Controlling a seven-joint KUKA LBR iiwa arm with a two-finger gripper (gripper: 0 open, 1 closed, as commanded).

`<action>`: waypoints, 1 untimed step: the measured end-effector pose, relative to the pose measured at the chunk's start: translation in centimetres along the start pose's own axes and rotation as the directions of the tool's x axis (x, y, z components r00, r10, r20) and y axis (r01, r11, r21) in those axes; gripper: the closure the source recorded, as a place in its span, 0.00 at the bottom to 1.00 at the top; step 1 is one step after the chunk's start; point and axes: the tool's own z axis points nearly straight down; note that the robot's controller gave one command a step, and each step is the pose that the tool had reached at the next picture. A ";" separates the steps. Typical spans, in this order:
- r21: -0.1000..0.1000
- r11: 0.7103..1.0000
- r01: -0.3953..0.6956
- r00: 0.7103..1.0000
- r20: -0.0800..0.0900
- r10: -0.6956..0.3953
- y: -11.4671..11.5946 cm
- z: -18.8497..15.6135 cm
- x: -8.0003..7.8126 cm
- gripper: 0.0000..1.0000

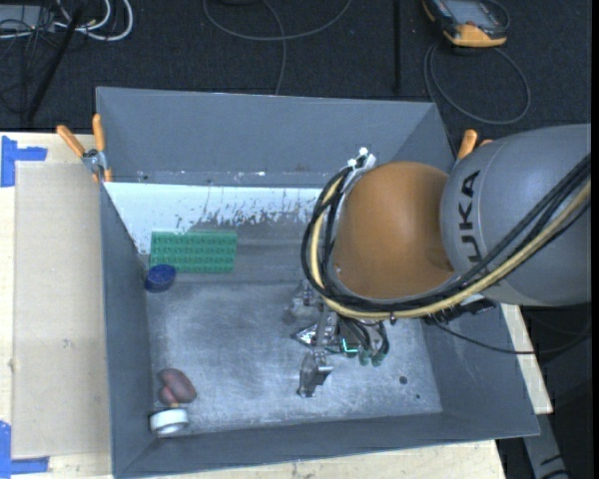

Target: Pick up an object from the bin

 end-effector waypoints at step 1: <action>0.002 0.991 -0.131 0.991 0.003 0.131 -6.9 8.0 -4.0 0.00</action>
Offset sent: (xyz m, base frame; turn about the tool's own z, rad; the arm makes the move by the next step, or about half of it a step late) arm 0.0403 -0.0659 -0.0758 0.1245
